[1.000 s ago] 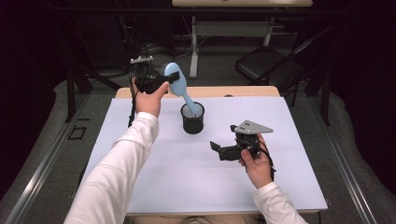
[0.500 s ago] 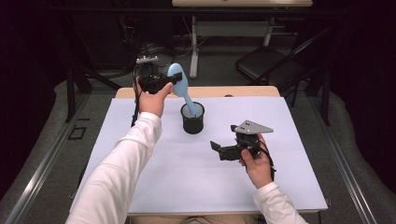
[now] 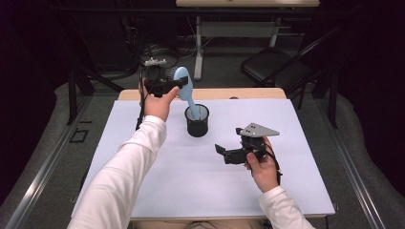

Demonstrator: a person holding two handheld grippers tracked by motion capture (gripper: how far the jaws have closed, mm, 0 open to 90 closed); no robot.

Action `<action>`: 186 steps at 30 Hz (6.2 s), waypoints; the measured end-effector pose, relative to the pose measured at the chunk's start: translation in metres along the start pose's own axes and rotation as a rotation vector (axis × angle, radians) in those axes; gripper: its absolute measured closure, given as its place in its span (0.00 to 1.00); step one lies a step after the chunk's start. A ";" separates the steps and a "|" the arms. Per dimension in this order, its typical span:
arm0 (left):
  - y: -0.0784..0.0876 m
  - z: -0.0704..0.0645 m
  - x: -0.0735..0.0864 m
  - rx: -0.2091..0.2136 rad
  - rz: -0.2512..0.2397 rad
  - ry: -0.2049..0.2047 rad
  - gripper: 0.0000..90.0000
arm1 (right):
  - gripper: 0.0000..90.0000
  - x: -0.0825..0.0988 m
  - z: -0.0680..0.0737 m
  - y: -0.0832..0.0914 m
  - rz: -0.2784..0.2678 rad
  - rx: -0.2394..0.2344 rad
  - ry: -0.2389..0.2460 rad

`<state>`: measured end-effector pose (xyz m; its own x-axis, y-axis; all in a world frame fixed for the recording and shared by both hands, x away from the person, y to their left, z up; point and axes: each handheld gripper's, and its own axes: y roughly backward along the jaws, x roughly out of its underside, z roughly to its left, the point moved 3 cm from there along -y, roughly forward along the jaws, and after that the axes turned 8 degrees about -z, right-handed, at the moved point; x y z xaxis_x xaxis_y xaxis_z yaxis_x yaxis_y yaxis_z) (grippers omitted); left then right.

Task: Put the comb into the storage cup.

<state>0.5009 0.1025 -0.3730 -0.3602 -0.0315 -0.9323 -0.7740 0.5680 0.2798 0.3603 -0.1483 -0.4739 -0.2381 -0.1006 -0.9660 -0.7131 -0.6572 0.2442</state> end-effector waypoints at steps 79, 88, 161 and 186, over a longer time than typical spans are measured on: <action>-0.041 -0.005 0.037 -0.056 0.133 -0.063 0.56 | 0.06 0.000 -0.001 0.000 0.001 0.009 0.011; -0.044 -0.005 0.041 -0.059 0.142 -0.060 0.55 | 0.06 0.000 0.000 0.000 0.003 0.008 0.014; -0.054 -0.015 0.050 -0.066 0.124 -0.078 0.33 | 0.07 0.001 -0.001 -0.001 0.007 0.009 0.015; -0.057 -0.012 0.053 -0.099 0.124 -0.057 0.06 | 0.07 0.003 0.000 -0.002 0.013 0.010 0.013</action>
<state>0.5199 0.0582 -0.4352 -0.4284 0.0821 -0.8999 -0.7741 0.4804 0.4123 0.3610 -0.1471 -0.4768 -0.2394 -0.1188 -0.9636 -0.7162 -0.6484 0.2579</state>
